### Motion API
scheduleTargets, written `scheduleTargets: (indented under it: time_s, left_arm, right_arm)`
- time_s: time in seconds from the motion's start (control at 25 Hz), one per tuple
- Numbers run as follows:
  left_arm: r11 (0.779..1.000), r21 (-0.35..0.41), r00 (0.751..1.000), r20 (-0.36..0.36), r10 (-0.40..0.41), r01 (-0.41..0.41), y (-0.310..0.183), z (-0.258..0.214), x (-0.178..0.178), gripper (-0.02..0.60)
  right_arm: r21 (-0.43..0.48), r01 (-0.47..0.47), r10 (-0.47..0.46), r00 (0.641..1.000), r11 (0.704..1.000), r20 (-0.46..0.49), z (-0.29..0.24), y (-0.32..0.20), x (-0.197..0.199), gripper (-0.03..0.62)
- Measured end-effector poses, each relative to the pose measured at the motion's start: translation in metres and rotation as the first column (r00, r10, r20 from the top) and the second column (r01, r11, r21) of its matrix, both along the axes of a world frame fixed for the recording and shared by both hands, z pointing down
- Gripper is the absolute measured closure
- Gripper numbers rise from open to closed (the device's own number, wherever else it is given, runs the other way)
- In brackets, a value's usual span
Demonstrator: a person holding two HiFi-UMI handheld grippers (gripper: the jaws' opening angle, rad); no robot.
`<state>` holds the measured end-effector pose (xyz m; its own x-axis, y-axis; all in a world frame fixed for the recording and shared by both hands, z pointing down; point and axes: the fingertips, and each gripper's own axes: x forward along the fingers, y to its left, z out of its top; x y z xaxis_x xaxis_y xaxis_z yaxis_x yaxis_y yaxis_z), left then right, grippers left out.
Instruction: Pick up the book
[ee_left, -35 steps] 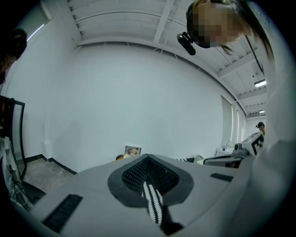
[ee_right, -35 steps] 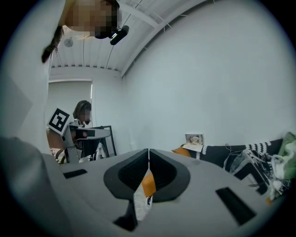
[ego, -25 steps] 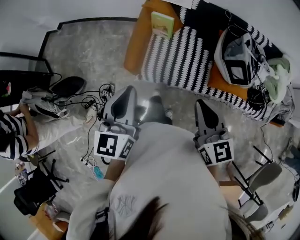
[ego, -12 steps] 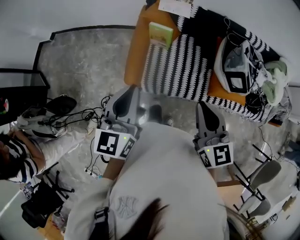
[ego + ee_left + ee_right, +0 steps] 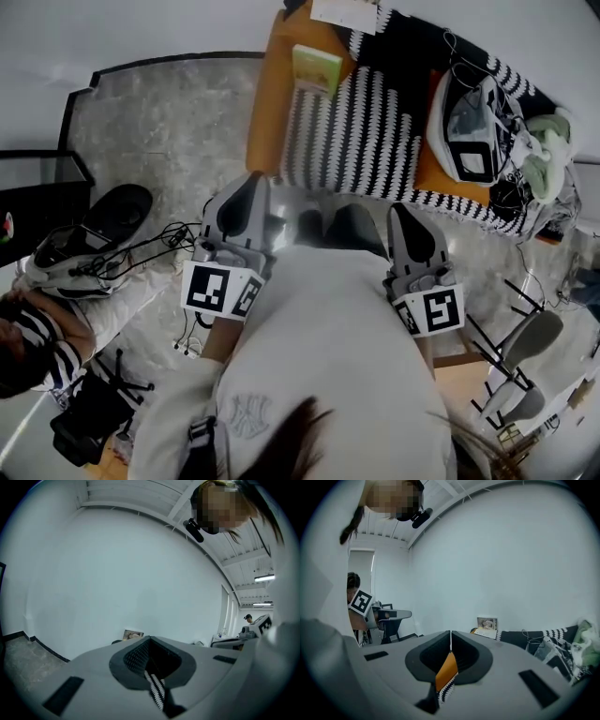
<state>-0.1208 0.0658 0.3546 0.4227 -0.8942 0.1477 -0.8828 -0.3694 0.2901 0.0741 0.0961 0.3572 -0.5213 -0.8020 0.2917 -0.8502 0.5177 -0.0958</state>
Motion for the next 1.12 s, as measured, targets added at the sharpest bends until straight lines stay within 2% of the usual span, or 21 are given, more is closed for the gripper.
scheduleTargets:
  time_s: [0.2, 0.56, 0.8, 1.12]
  left_arm:
    - [1.000, -0.006, 1.000, 0.001, -0.013, 0.013, -0.002, 0.000, -0.001, 0.572]
    - [0.997, -0.033, 0.997, 0.027, -0.067, 0.068, -0.021, 0.008, -0.002, 0.572]
    - [0.994, -0.048, 0.995, 0.044, -0.094, 0.096, -0.066, 0.007, 0.016, 0.572]
    - [0.990, -0.013, 0.990, 0.031, -0.138, 0.138, -0.141, -0.003, 0.041, 0.572]
  right_arm:
    - [-0.007, 0.072, -0.072, 0.997, 0.997, -0.041, 0.007, -0.003, -0.004, 0.568]
    - [-0.008, 0.093, -0.093, 0.995, 0.996, 0.038, 0.006, -0.039, -0.009, 0.568]
    - [-0.042, 0.152, -0.151, 0.988, 0.987, 0.033, 0.020, -0.083, 0.010, 0.568]
    - [0.014, 0.153, -0.153, 0.987, 0.988, 0.043, 0.004, -0.177, 0.040, 0.568]
